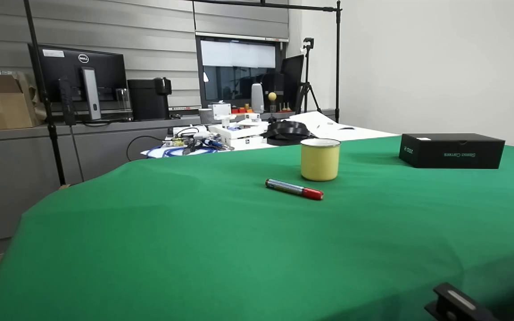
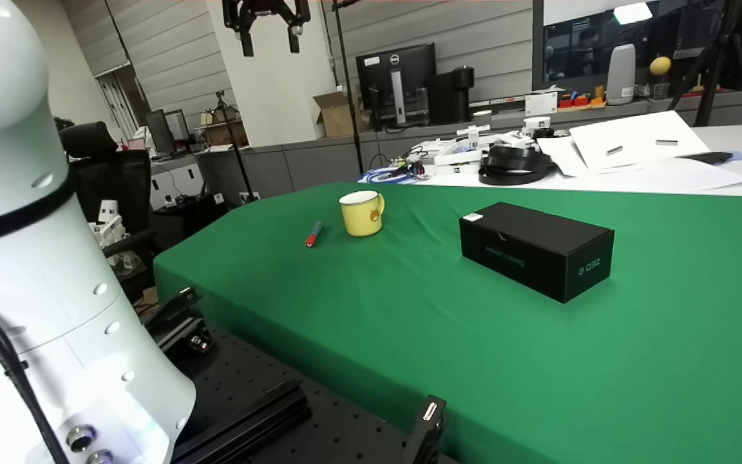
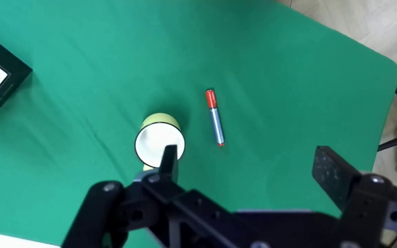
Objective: Put the marker in the yellow mug
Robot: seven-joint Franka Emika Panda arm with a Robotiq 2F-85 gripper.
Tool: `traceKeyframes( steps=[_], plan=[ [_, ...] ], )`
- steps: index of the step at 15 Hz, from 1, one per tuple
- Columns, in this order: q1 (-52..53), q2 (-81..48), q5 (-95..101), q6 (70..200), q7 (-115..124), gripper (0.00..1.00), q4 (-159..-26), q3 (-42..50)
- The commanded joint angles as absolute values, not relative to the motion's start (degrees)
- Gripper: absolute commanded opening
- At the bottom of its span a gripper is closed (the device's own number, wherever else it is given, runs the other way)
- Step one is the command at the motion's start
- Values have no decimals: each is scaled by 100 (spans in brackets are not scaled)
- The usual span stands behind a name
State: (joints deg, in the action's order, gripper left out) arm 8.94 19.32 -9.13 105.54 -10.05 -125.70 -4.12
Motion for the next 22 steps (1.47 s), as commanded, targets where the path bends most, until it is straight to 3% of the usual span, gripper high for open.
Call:
traceKeyframes(
  steps=[1,11,22],
  plan=[
    [890,1313,-571,10832,-1109,100,-12275,-582],
    [1006,-317,138,11710,-1455,100,-11589,-933],
    [1107,-804,258,12365,-1410,100,-11786,-1118]
  ],
)
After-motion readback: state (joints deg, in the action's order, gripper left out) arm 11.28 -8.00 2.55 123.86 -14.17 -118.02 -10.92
